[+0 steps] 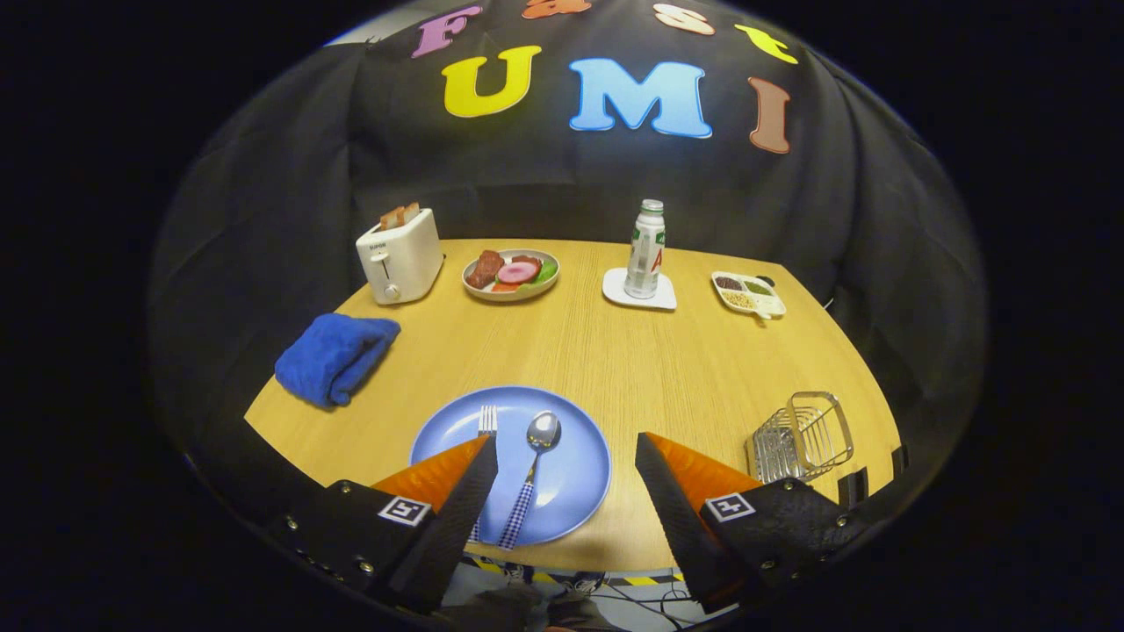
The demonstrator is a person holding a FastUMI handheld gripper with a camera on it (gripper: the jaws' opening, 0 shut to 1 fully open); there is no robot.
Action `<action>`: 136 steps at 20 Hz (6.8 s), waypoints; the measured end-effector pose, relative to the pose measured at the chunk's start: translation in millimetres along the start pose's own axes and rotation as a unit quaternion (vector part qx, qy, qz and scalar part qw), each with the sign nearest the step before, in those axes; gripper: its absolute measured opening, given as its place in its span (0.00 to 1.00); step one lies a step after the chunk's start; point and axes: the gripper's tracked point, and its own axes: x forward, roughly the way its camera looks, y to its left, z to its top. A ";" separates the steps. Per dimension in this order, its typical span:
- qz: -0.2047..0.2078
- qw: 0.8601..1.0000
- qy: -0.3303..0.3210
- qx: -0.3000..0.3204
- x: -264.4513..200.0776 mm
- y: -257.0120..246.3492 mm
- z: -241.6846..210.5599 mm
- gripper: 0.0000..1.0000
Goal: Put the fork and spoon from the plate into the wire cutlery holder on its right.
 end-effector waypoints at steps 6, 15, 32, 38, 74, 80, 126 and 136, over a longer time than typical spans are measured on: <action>-0.002 0.998 0.056 -0.007 20.2 12.2 -26.8 0.98; -0.009 0.991 0.137 -0.005 40.4 15.1 -61.8 0.95; 0.014 0.951 0.306 -0.048 58.8 22.5 -93.7 0.11; 0.032 0.946 0.313 -0.078 49.9 3.9 -78.0 0.01; -0.004 0.869 0.490 -0.071 -101.3 -268.6 -43.8 0.01; -0.011 0.825 0.555 -0.105 -79.3 -278.8 -40.8 0.01; -0.076 0.916 0.391 0.053 -128.7 -146.1 -64.3 0.98; -0.028 0.935 0.354 -0.008 -90.5 -65.7 -55.3 0.98</action>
